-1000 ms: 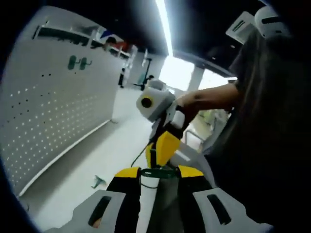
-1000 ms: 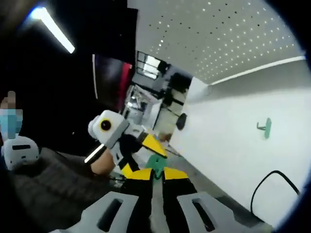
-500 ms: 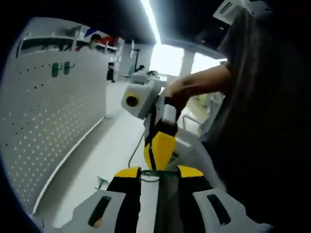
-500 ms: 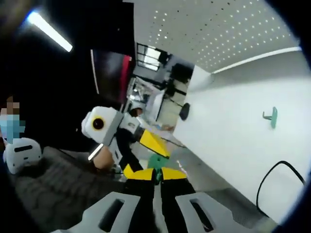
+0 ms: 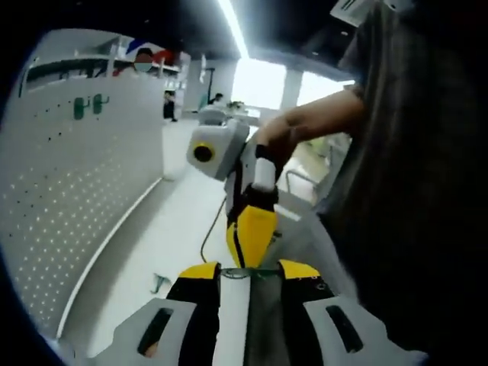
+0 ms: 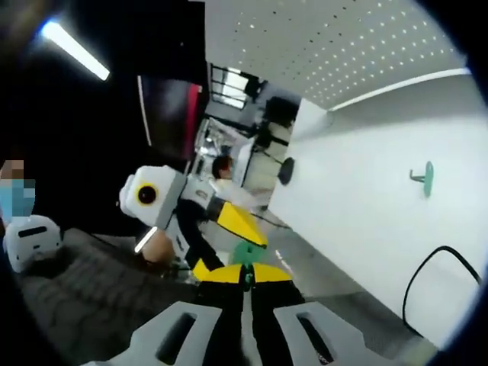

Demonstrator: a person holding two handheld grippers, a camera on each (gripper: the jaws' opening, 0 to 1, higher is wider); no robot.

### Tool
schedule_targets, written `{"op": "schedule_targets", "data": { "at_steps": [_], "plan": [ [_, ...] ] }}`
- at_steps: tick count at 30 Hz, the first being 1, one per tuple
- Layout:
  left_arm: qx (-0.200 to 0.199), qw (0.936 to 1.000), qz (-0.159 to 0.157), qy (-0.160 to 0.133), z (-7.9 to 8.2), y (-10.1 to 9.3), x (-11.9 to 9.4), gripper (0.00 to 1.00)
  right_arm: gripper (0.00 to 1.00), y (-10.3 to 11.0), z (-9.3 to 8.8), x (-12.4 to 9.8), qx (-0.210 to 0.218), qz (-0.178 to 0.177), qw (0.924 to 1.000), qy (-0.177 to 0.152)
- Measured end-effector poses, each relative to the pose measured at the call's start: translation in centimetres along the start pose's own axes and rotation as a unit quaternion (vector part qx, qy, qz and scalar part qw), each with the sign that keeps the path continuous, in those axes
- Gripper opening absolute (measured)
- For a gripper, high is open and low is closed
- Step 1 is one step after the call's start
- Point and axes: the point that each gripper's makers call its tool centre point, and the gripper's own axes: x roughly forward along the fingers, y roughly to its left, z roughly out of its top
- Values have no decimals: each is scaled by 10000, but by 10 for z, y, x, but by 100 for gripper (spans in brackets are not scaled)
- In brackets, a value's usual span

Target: Insert the hook assembly into the mounting plate slot until the hook locks in place.

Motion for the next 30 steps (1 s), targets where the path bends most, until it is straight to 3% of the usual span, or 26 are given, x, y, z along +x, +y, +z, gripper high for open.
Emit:
{"op": "schedule_targets", "data": {
  "at_steps": [4, 6, 7, 9, 13, 15, 21, 23, 26, 28, 30],
  "plan": [
    [-293, 9993, 125, -170, 6, 6, -3, 34, 0, -2, 10, -3, -133, -91, 9997, -191],
    [-626, 9974, 269, -219, 7, 13, -5, 45, 0, -1, 13, -3, -202, -130, 9995, -223],
    [-686, 9967, 391, -205, 6, 18, -7, 53, 0, 0, 15, -3, -240, -125, 9993, -274],
    [-623, 9965, 528, -198, 5, 23, -9, 60, 0, 4, 20, -2, -360, -108, 9985, -387],
    [-1101, 9902, 644, -569, 16, 28, -13, 73, 0, 4, 31, 0, -1067, -403, 9920, -545],
    [-1197, 9880, 676, -706, 20, 31, -16, 75, 0, 4, 37, 1, -1310, -567, 9875, -667],
    [-1321, 9829, 955, -859, 26, 39, -21, 85, 0, 0, 50, 0, -2124, -1097, 9673, -848],
    [-1511, 9788, 1021, -936, 28, 41, -21, 91, 0, -2, 55, -1, -2433, -1336, 9565, -894],
    [-1685, 9715, 1198, -1159, 35, 46, -25, 99, 0, 3, 61, 1, -2656, -1427, 9478, -1036],
    [-1783, 9680, 1255, -1244, 38, 48, -27, 100, 0, 0, 69, 0, -2891, -1668, 9351, -1188],
    [-1773, 9666, 1331, -1284, 40, 50, -29, 100, 0, 0, 75, -1, -2941, -1798, 9290, -1348]
  ]
}}
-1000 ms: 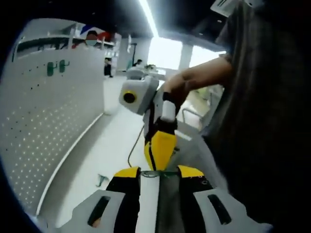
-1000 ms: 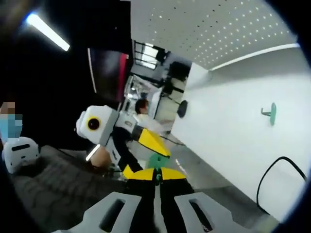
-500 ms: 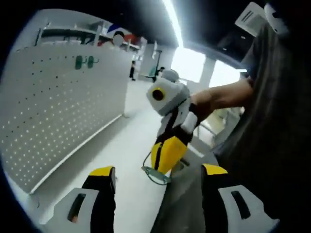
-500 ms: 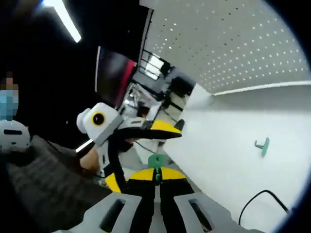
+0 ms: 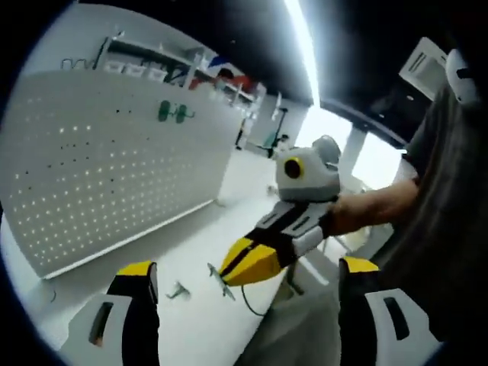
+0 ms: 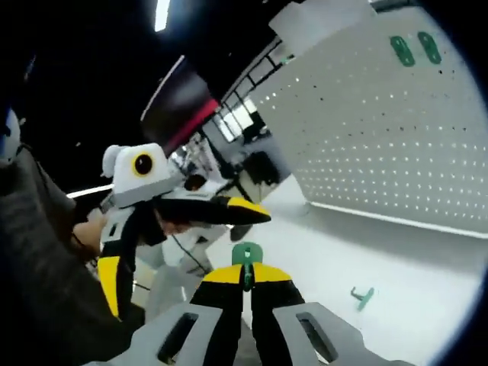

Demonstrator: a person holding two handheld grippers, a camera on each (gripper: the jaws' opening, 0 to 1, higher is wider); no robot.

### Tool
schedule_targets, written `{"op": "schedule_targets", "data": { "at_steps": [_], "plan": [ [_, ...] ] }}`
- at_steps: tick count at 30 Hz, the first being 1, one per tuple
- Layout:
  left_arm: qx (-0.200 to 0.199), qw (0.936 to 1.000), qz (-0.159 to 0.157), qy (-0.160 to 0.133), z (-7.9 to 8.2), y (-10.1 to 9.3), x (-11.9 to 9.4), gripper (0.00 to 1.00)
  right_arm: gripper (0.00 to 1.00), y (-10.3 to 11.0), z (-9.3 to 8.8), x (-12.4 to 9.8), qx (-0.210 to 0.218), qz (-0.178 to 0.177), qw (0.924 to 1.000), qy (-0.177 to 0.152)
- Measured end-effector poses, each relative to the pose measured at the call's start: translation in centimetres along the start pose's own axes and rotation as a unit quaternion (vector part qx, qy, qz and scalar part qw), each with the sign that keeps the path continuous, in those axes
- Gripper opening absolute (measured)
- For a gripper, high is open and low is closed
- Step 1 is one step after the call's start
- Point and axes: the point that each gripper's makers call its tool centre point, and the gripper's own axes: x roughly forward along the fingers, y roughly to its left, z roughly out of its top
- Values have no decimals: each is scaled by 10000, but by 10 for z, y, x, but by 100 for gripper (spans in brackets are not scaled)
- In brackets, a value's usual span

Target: Insert the hook assembly into the mounting plate slot until the hook locks in place.

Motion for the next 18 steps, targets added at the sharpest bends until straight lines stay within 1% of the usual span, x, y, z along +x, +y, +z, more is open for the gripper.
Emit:
{"op": "schedule_targets", "data": {
  "at_steps": [1, 3, 5, 8, 10, 11, 12, 13, 14, 17, 18],
  "plan": [
    [-4, 10000, 51, -28, 2, 1, -1, 100, 0, 0, 1, 0, -3, -26, 10000, -23],
    [-21, 9999, 119, -12, 4, 3, -2, 100, 0, -4, 6, 1, -165, -200, 9996, -108],
    [-26, 9998, 193, -74, 7, 4, -5, 100, 0, -10, 13, 2, -473, -436, 9977, -214],
    [-117, 9992, 340, -191, 12, 7, -7, 100, 0, -12, 26, 4, -626, -651, 9950, -414],
    [-259, 9975, 606, -270, 15, 15, -9, 100, 0, -14, 35, 5, -870, -812, 9915, -517],
    [-339, 9954, 857, -247, 14, 23, -12, 100, 0, -15, 40, 5, -1017, -915, 9890, -567],
    [-338, 9932, 1083, -264, 14, 31, -15, 100, 0, -15, 45, 6, -1147, -984, 9866, -612],
    [-351, 9921, 1170, -271, 14, 34, -17, 100, 0, -15, 50, 6, -1290, -1057, 9836, -685],
    [-380, 9893, 1382, -289, 15, 41, -21, 100, 0, -15, 53, 6, -1351, -1115, 9821, -699],
    [-593, 9864, 1461, -455, 20, 42, -27, 100, 0, -14, 63, 8, -1511, -1255, 9773, -797],
    [-583, 9861, 1472, -494, 21, 42, -28, 100, 0, -16, 67, 8, -1579, -1349, 9746, -841]
  ]
}}
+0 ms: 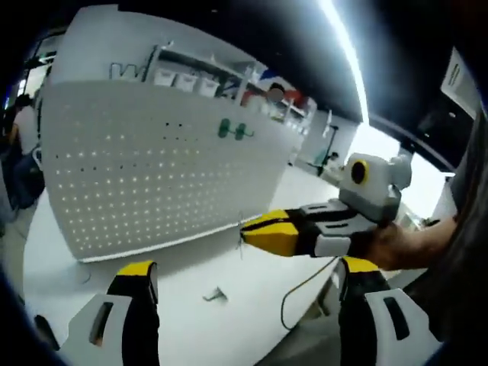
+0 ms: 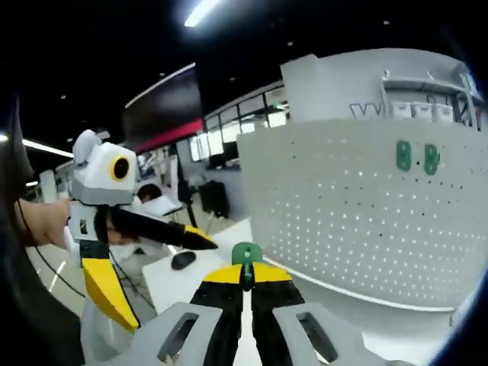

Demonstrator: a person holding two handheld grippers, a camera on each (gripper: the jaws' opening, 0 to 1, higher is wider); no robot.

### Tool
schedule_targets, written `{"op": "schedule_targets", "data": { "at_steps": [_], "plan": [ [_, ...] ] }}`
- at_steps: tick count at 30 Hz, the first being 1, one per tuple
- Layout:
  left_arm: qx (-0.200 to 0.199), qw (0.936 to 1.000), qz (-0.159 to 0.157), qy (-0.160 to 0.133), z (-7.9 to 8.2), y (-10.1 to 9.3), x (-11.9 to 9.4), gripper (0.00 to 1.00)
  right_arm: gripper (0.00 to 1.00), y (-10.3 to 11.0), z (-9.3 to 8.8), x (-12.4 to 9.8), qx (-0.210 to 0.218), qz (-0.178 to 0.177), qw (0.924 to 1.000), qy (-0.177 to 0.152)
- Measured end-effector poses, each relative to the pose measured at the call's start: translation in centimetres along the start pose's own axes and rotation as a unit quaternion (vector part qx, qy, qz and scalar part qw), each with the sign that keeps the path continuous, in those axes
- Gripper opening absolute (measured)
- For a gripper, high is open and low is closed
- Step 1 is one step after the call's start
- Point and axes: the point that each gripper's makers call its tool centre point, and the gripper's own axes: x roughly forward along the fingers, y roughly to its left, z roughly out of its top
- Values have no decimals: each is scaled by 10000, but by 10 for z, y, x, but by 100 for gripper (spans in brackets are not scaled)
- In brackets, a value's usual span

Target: Insert the hook assembly into the mounting plate slot until the hook locks in place.

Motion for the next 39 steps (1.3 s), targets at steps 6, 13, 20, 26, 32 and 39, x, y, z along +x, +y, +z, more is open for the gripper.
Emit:
{"op": "schedule_targets", "data": {
  "at_steps": [6, 13, 20, 26, 32, 39],
  "plan": [
    [122, 9988, 346, -313, 15, 8, -8, 100, 0, -8, 10, 6, -166, -223, 9995, -115],
    [108, 9970, 518, -557, 25, 9, -13, 100, 0, -26, 25, 11, -220, -558, 9975, -361],
    [95, 9961, 669, -564, 24, 13, -17, 100, 0, -60, 44, 8, -382, -1128, 9907, -661],
    [132, 9960, 716, -513, 21, 14, -16, 100, 0, -101, 58, -1, -384, -1686, 9810, -875],
    [82, 9952, 825, -521, 22, 20, -17, 100, 0, -139, 69, -12, -381, -2163, 9702, -1026],
    [49, 9950, 877, -469, 21, 25, -18, 100, 0, -177, 81, -26, -454, -2579, 9584, -1134]
  ]
}}
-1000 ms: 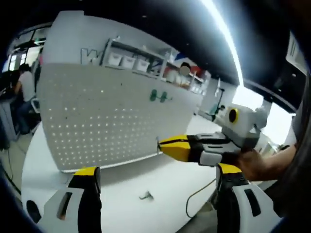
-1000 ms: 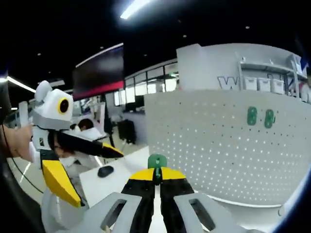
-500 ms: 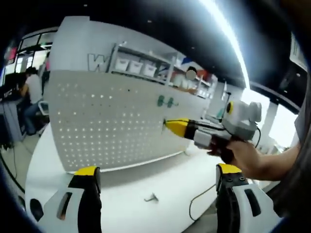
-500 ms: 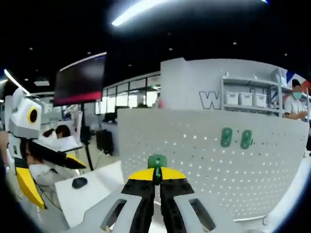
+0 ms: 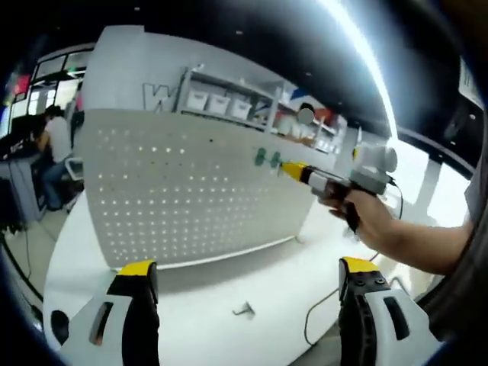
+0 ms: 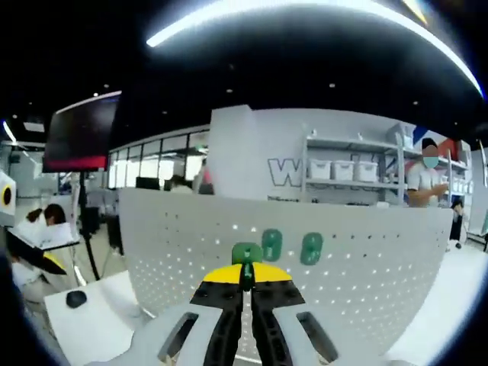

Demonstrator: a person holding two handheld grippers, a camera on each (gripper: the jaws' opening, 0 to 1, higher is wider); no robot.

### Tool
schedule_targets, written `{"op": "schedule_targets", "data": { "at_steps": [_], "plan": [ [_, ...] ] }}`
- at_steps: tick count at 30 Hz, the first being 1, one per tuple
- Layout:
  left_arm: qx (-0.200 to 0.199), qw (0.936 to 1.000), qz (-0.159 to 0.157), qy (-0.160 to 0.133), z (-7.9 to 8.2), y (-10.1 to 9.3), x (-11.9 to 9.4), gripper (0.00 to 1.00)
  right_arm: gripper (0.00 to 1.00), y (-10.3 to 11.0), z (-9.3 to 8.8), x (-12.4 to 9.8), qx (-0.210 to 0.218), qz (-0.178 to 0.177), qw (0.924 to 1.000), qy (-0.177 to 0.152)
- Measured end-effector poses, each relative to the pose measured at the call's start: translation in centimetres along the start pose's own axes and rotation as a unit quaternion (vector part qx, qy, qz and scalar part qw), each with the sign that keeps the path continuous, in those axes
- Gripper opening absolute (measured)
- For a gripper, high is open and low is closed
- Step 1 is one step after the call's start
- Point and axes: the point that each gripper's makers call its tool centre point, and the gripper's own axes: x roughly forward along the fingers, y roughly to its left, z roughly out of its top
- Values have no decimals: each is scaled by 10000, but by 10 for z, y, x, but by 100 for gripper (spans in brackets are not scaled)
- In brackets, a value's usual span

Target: Insert the hook assembly into the mounting plate slot until the hook locks in place.

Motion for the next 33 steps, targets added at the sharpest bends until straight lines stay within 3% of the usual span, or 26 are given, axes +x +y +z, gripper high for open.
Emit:
{"op": "schedule_targets", "data": {
  "at_steps": [7, 16, 33],
  "plan": [
    [-32, 9999, 2, 97, -5, 1, 2, 100, 0, -39, 7, 6, -63, -390, 9992, -80],
    [-85, 9998, 92, 136, -7, 7, 2, 100, 0, -70, 20, 9, -151, -705, 9972, -218],
    [-128, 9996, 191, 156, -10, 12, 0, 100, 0, -105, 10, 23, -194, -1001, 9947, -104]
  ]
}}
